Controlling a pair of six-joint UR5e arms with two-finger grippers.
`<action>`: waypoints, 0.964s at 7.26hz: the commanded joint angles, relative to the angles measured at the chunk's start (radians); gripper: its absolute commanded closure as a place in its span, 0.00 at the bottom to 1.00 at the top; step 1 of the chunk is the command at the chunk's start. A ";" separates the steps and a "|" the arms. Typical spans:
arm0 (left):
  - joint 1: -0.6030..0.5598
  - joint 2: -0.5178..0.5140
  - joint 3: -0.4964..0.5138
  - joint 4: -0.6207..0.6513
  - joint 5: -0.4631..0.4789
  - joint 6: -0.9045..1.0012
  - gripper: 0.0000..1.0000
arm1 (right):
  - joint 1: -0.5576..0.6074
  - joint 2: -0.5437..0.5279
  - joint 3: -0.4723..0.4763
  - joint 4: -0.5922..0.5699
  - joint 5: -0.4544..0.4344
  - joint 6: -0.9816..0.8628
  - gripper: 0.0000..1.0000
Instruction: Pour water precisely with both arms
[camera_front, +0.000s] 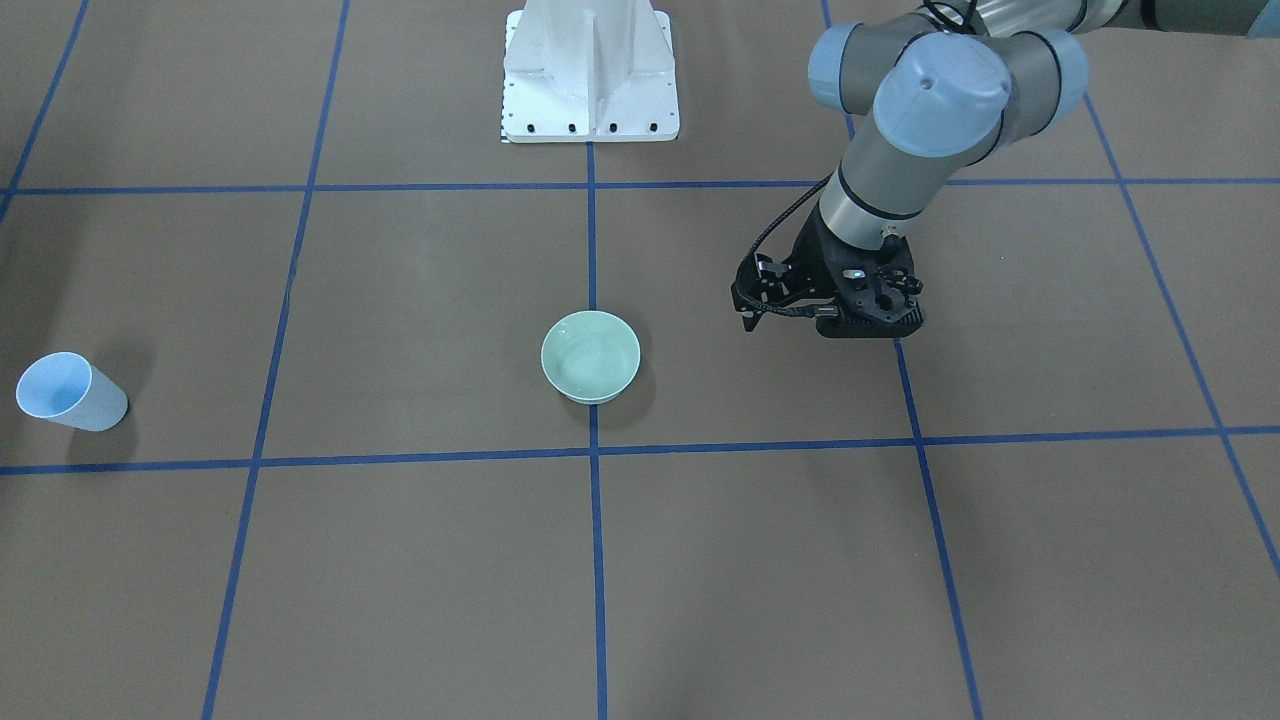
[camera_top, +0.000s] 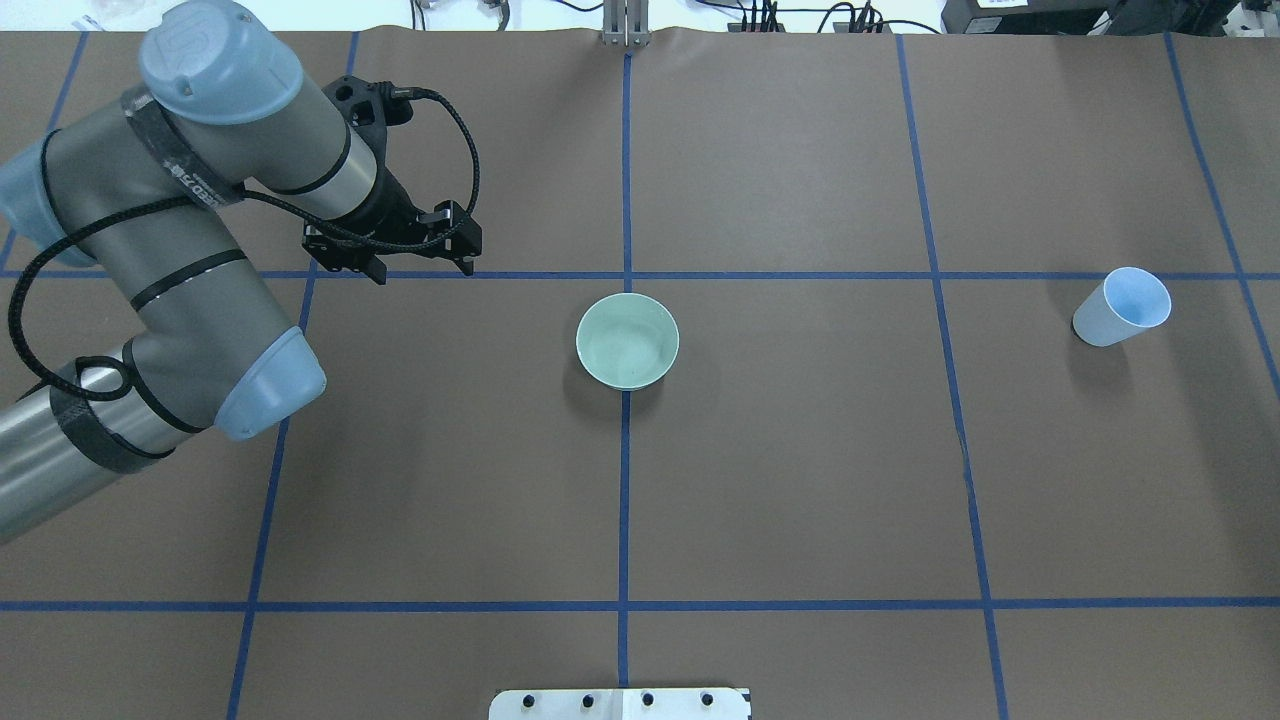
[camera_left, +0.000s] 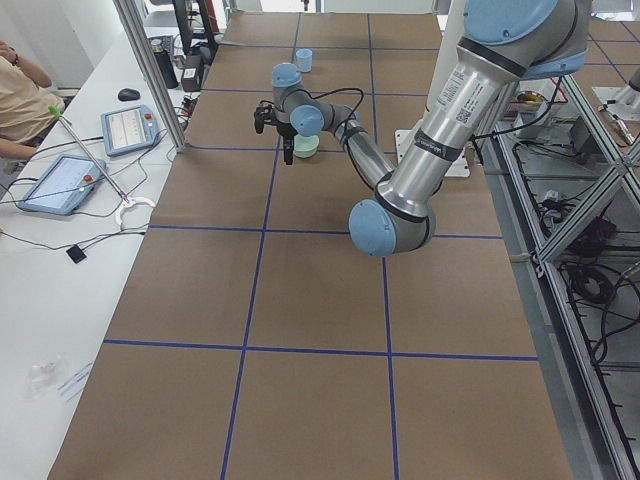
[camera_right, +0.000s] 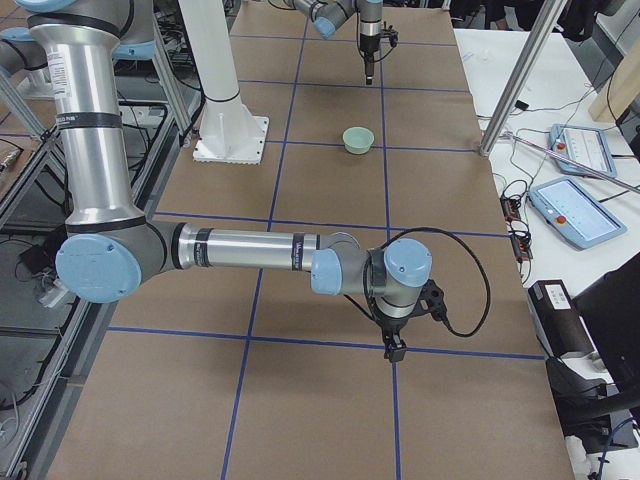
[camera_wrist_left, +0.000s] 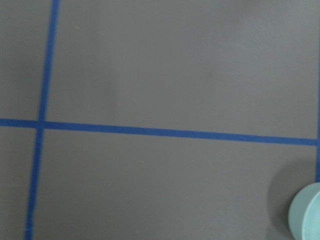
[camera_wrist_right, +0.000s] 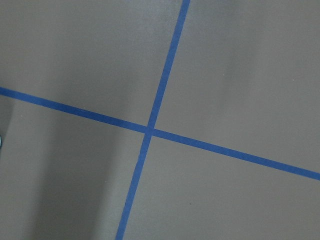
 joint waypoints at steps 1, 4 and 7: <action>0.143 -0.007 0.047 -0.199 0.128 0.000 0.00 | 0.001 -0.010 -0.001 -0.001 0.000 -0.002 0.01; 0.225 -0.041 0.156 -0.237 0.247 -0.148 0.00 | 0.001 -0.041 -0.001 0.013 0.003 -0.002 0.01; 0.235 -0.154 0.240 -0.219 0.258 -0.284 0.00 | 0.001 -0.040 -0.001 0.011 0.003 -0.001 0.01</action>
